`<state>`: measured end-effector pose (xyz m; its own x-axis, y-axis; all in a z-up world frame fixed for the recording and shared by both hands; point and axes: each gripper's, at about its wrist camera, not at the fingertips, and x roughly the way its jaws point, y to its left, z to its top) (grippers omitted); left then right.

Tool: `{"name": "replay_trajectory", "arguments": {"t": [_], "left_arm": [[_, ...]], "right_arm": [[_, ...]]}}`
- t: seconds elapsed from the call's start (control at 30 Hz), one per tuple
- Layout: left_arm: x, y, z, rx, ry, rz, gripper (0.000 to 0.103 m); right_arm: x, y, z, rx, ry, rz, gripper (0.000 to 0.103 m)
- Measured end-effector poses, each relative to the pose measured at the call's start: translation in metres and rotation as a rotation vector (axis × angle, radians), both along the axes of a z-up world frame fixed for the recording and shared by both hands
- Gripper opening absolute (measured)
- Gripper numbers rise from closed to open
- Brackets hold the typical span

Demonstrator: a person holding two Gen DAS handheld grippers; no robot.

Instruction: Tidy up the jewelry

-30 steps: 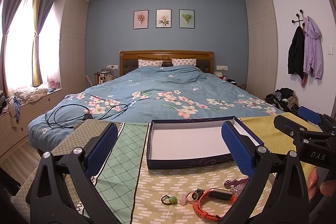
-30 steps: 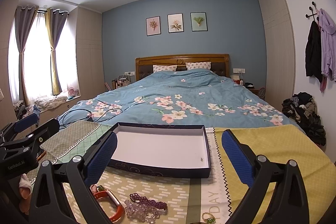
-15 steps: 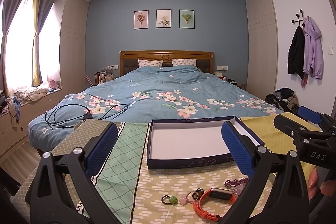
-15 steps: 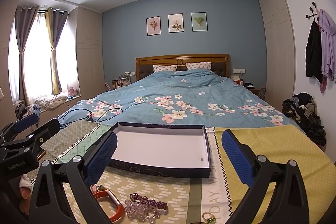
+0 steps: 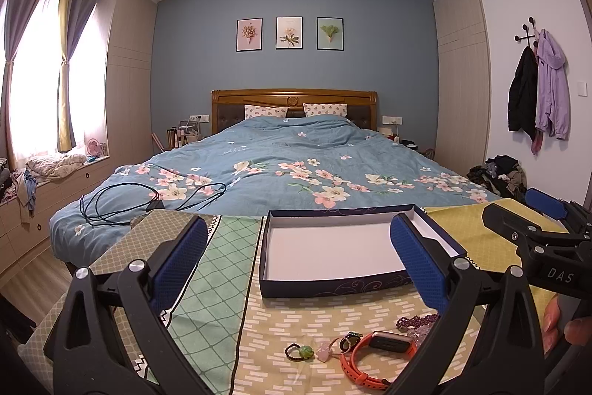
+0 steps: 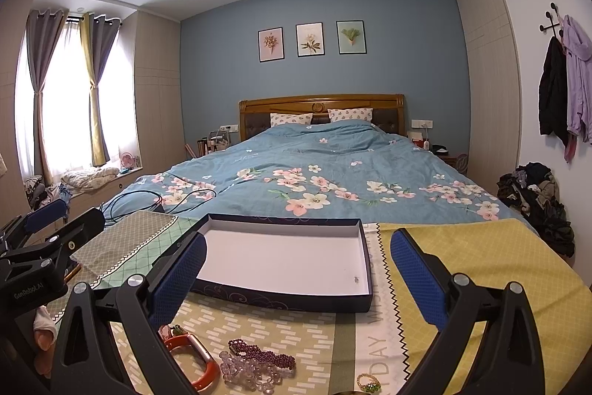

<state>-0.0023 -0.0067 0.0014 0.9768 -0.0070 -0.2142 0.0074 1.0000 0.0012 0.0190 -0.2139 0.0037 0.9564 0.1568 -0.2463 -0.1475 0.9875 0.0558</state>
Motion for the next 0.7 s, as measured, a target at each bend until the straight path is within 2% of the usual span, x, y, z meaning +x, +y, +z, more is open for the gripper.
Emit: {"name": "replay_trajectory", "arguments": {"t": [0.7], "left_arm": [[0.0002,-0.0002,-0.0014,0.001,0.002,-0.002,0.097]], "right_arm": [[0.0013,0.0033,-0.0045,-0.01,-0.005,0.004,0.096]]}}
